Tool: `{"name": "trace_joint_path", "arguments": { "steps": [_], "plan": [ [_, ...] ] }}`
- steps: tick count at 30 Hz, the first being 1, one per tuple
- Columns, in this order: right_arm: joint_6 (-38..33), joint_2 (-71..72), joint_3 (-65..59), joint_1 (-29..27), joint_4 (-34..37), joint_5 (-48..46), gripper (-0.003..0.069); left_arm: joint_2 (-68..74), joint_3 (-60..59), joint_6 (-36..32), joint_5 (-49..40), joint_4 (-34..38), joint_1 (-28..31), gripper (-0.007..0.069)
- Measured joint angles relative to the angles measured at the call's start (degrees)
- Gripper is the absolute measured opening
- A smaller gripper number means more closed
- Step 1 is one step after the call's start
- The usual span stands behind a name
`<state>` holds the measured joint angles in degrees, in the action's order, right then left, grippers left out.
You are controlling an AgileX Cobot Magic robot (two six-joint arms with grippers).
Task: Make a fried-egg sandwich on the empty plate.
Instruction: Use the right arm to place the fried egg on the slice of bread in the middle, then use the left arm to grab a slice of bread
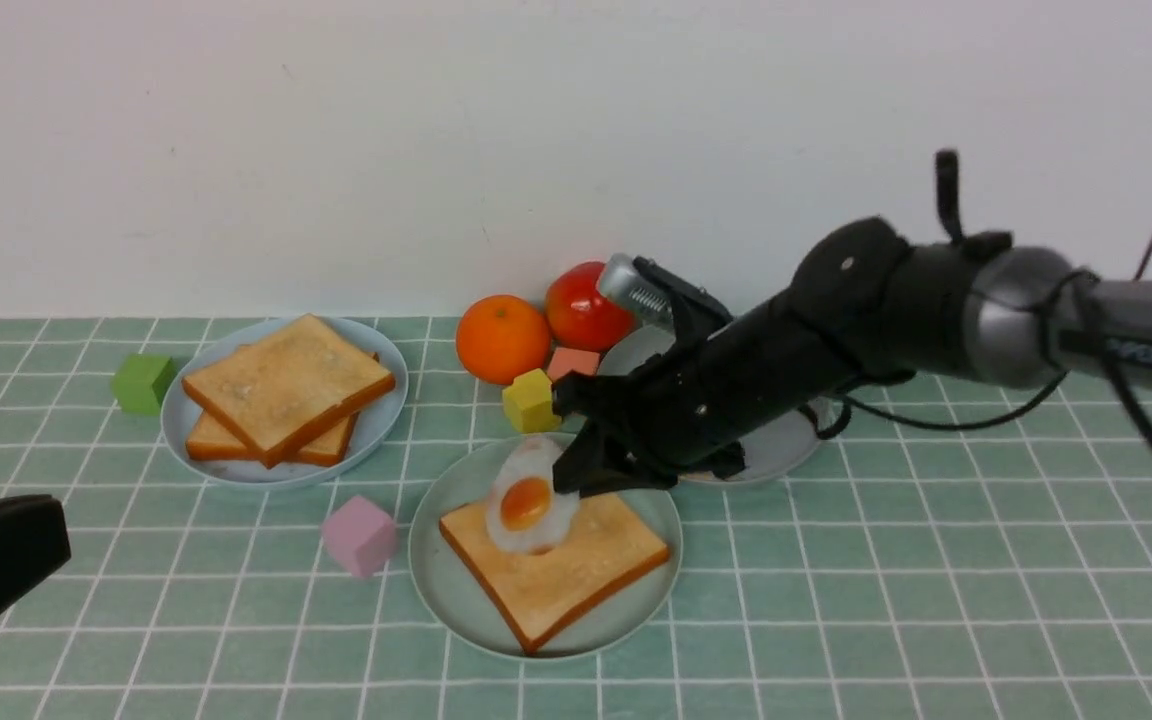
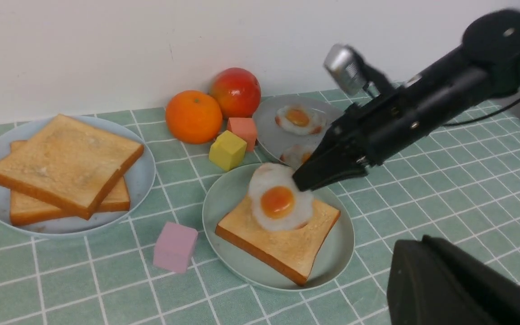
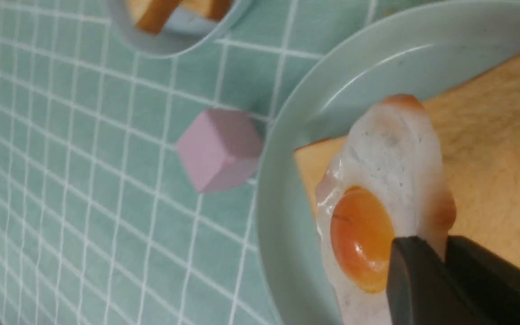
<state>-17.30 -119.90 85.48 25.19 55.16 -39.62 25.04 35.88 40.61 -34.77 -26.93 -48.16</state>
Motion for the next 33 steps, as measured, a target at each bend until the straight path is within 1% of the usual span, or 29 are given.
{"name": "trace_joint_path", "arguments": {
  "steps": [3, 5, 8, 12, 13, 15, 16, 17, 18, 19, 22, 23, 24, 25, 26, 27, 28, 29, 31, 32, 33],
  "plan": [
    [1.8, -1.6, 0.0, 0.0, 0.3, 0.4, 0.0081, 0.0, 0.0, -0.1, 0.2, 0.0, 0.0, -0.0003],
    [3.2, -2.1, 0.0, 0.0, 0.0, 1.1, 0.0111, 0.0, 0.0, -0.1, 0.2, -0.1, 0.0, -0.0003],
    [4.9, -2.4, 0.0, 0.0, -0.7, 2.6, 0.0201, 0.0, 0.0, -0.1, 0.2, -0.5, 0.0, 0.0],
    [5.2, -2.1, 0.6, -1.4, -2.2, 0.9, 0.0369, 0.0, 0.0, 0.0, 0.5, -0.4, 0.0, 0.0005],
    [5.2, -1.6, 0.7, -2.0, -3.2, -0.5, 0.0391, 0.0, 0.0, 0.0, 0.4, -0.3, 0.0, 0.0005],
    [5.2, -0.1, 1.1, -3.2, -5.8, -3.7, 0.0402, 0.4, 0.0, 0.1, 0.2, 0.2, 0.0, 0.0006],
    [5.3, 1.8, 1.2, -4.1, -9.0, -6.9, 0.0389, 1.4, 0.0, 0.2, -0.3, 0.9, 0.0, 0.0006],
    [5.3, 2.5, 1.2, -4.3, -9.5, -7.4, 0.0381, 1.7, 0.0, 0.2, -0.4, 0.9, 0.0, 0.0006],
    [5.3, 5.3, 1.2, -4.9, -13.7, -10.8, 0.0344, 4.0, 0.0, 0.2, -0.8, 1.7, 0.0, 0.0],
    [5.3, 8.0, 1.2, -5.1, -16.9, -13.4, 0.0303, 6.4, 0.0, 0.2, -0.9, 1.9, 0.0, -0.0004],
    [5.6, 18.2, 1.0, -4.5, -26.6, -19.7, 0.0138, 15.6, 0.6, -1.8, -0.9, 2.4, 0.0, -0.0013],
    [5.7, 18.9, 0.9, -4.5, -27.2, -19.9, 0.0127, 17.0, 0.7, -2.0, -0.9, 2.5, 0.0, -0.0013],
    [6.8, 24.6, 0.0, -3.7, -32.1, -21.4, 0.0052, 22.4, 1.9, -3.4, -0.9, 2.6, 0.0, -0.0013],
    [7.7, 28.1, -0.8, -3.2, -34.1, -21.9, 0.0015, 25.9, 3.0, -4.0, -0.8, 2.6, 0.0, -0.0013],
    [9.2, 31.6, -1.7, -2.8, -36.2, -22.1, -0.0005, 29.2, 4.2, -4.3, -0.8, 2.6, 0.0, -0.0013],
    [9.7, 33.0, -2.0, -2.6, -37.4, -22.2, -0.001, 30.5, 5.0, -4.7, -0.7, 2.6, 0.0, -0.0013],
    [11.4, 37.7, -3.4, -2.1, -39.7, -22.4, -0.0011, 34.9, 6.9, -5.7, -0.6, 2.9, 0.7, -0.0013],
    [11.9, 39.0, -3.8, -1.9, -40.4, -22.5, -0.0011, 35.6, 7.6, -6.2, -0.5, 3.0, 0.8, -0.0013],
    [14.1, 46.6, -6.2, -1.2, -43.9, -22.9, -0.0005, 42.4, 11.9, -11.6, 0.1, 5.1, 4.5, -0.0013],
    [14.8, 48.9, -7.4, -1.0, -44.6, -22.9, -0.0002, 45.1, 13.4, -14.2, 0.2, 6.9, 7.0, -0.0013],
    [15.2, 52.4, -8.7, -0.8, -45.2, -22.9, 0.0001, 48.3, 16.2, -18.5, 0.2, 10.0, 10.7, -0.0013]
  ]
}}
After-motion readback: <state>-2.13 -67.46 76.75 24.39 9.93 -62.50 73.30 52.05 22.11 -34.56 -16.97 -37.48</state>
